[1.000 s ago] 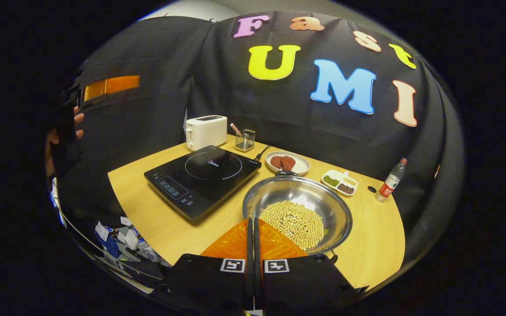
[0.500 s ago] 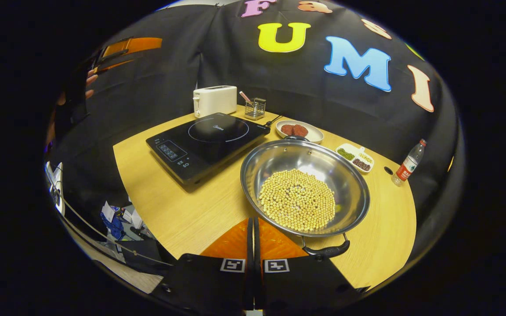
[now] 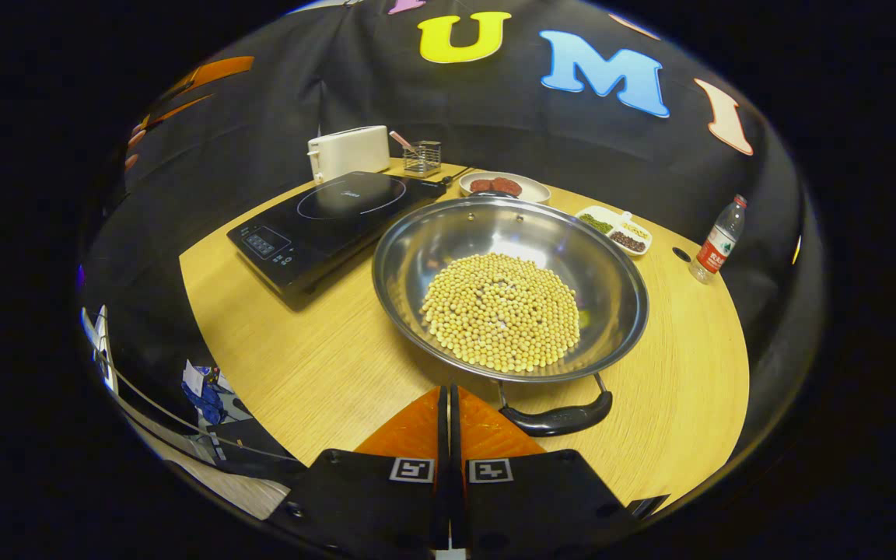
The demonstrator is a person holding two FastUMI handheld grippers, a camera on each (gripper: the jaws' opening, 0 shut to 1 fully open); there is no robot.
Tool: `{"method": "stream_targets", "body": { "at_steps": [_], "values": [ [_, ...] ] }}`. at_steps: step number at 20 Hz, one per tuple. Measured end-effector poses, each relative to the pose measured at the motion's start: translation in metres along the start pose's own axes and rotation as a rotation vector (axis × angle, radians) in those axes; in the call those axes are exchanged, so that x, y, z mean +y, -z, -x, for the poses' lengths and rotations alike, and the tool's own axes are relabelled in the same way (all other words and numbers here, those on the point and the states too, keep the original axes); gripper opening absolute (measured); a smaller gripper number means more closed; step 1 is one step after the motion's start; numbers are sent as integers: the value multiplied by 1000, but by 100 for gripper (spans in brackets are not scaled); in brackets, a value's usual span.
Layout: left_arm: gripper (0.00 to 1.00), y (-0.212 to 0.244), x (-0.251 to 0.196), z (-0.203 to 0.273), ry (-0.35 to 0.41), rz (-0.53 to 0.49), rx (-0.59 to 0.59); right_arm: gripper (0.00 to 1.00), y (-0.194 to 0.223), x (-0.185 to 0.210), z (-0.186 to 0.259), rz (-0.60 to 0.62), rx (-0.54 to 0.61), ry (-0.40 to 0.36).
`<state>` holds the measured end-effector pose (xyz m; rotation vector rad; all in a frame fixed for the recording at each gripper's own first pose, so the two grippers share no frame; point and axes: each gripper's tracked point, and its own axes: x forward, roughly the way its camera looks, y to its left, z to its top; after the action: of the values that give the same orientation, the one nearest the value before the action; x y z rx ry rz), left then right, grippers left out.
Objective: First push the handle of the pot to place it horizontally, then grasp the pot with both hands and set it on the induction cooktop.
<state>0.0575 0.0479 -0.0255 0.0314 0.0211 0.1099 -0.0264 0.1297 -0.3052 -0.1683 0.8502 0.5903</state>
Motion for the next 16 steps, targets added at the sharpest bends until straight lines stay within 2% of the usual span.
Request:
{"method": "stream_targets", "body": {
  "at_steps": [1, 2, 7, 8, 11, 15, 16],
  "values": [
    [82, -1, -2, -1, 2, -2, 0, 2, 1, -2, 0, -24, 2, 1],
    [77, -2, -4, -2, 4, -2, 0, 0, 0, -2, 1, -54, -2, -4],
    [77, -4, -17, -8, 20, -4, -4, 2, 5, -20, 1, -81, 0, 34],
    [80, -3, -18, -8, 22, -4, -5, 2, 6, -25, 1, -82, 4, 45],
    [78, -3, -24, -11, 27, 3, -3, 2, 9, -39, 3, -98, 8, 73],
    [82, -1, -30, -14, 31, 1, 0, 2, 9, -59, 3, -110, 15, 109],
    [80, -1, -31, -16, 32, 0, -1, 2, 8, -64, 3, -115, 15, 118]
  ]
}}
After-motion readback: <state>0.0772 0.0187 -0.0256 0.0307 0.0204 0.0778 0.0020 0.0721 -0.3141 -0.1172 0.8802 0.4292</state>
